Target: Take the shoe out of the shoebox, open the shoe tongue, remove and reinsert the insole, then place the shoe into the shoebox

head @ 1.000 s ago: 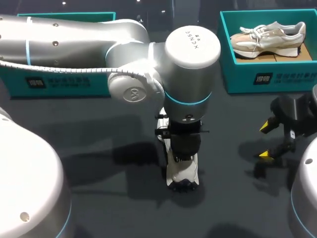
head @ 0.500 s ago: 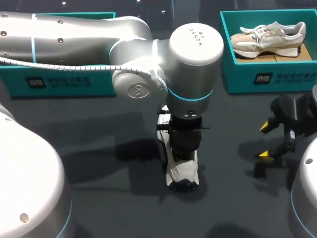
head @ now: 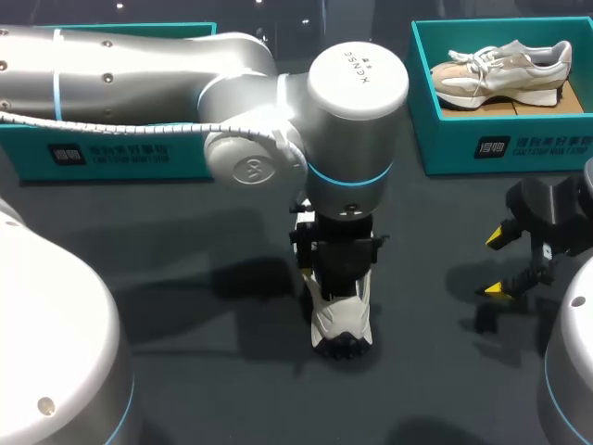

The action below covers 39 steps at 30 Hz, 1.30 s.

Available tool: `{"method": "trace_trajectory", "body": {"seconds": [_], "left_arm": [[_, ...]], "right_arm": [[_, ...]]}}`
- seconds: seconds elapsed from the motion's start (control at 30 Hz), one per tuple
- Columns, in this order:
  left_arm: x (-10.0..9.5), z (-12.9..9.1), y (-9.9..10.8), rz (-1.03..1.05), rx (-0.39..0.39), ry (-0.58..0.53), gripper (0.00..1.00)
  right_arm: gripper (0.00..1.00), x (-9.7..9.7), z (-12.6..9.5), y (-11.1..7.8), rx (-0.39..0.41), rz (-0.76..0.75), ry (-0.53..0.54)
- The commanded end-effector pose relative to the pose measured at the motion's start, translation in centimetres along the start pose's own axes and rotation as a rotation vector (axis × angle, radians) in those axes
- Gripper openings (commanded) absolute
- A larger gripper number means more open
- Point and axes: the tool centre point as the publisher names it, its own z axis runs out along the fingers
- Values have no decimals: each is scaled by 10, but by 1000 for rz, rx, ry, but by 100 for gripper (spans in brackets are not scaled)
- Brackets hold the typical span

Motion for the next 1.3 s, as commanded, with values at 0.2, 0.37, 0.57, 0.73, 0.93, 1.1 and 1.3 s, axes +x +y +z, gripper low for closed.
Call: {"method": "trace_trajectory", "body": {"seconds": [0.2, 0.37, 0.57, 0.73, 0.93, 1.1, 1.3], "left_arm": [[6, -1, 5, -19, 5, -29, 95], [6, -5, 13, -34, 19, -56, 92], [9, -8, 26, -44, 33, -73, 81], [11, -12, 38, -51, 28, -69, 74], [16, -24, 54, -68, 2, -64, 61], [17, -40, 63, -71, -28, -64, 48], [15, -58, 71, -66, -42, -52, 44]], "right_arm": [[100, 2, -1, 0, 1, 0, -2], [100, 2, -1, 0, 1, 0, -2], [100, 2, -1, 0, 1, 0, -2], [100, 2, -1, 0, 1, 0, -2], [100, 2, -1, 0, 1, 0, -2], [100, 2, -1, 0, 1, 0, -2], [100, 2, -1, 0, 1, 0, -2]]}}
